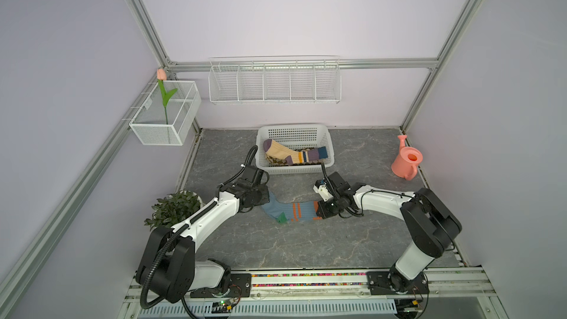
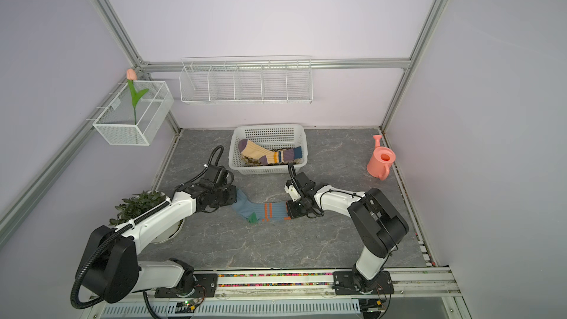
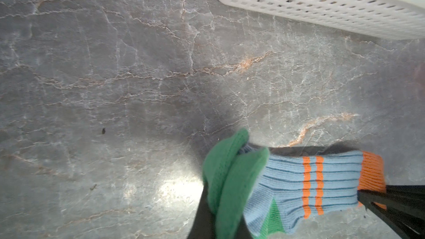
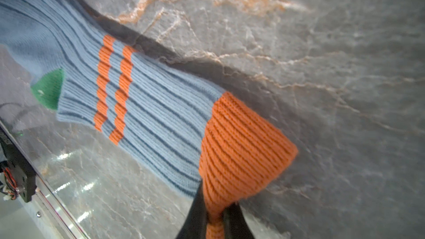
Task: Place the socks together as a pair
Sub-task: Pick up a pair of socks from the center of the board, then place a pair of socks in the bin.
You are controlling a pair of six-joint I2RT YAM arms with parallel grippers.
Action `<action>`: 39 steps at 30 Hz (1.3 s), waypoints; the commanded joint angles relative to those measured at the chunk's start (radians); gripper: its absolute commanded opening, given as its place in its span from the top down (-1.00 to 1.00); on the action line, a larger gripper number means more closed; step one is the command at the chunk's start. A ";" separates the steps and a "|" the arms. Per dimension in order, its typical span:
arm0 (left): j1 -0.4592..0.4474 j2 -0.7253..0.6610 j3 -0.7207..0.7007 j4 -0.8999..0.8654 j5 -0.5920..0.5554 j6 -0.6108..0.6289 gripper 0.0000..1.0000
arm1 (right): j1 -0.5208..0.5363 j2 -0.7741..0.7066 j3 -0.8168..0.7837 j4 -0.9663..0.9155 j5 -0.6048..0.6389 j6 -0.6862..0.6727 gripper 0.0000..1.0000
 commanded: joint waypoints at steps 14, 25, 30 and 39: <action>-0.010 0.013 0.406 -0.118 0.077 0.094 1.00 | -0.083 -0.234 0.290 -0.302 0.005 -0.098 0.86; 0.016 0.312 0.813 -0.115 0.029 0.162 1.00 | -0.258 -0.026 0.765 -0.459 -0.038 -0.219 0.86; 0.045 0.467 0.966 -0.135 -0.030 0.200 1.00 | -0.306 0.158 0.973 -0.495 -0.073 -0.251 0.86; 0.108 0.728 1.191 -0.194 -0.087 0.219 1.00 | -0.325 0.534 1.331 -0.600 -0.092 -0.291 0.86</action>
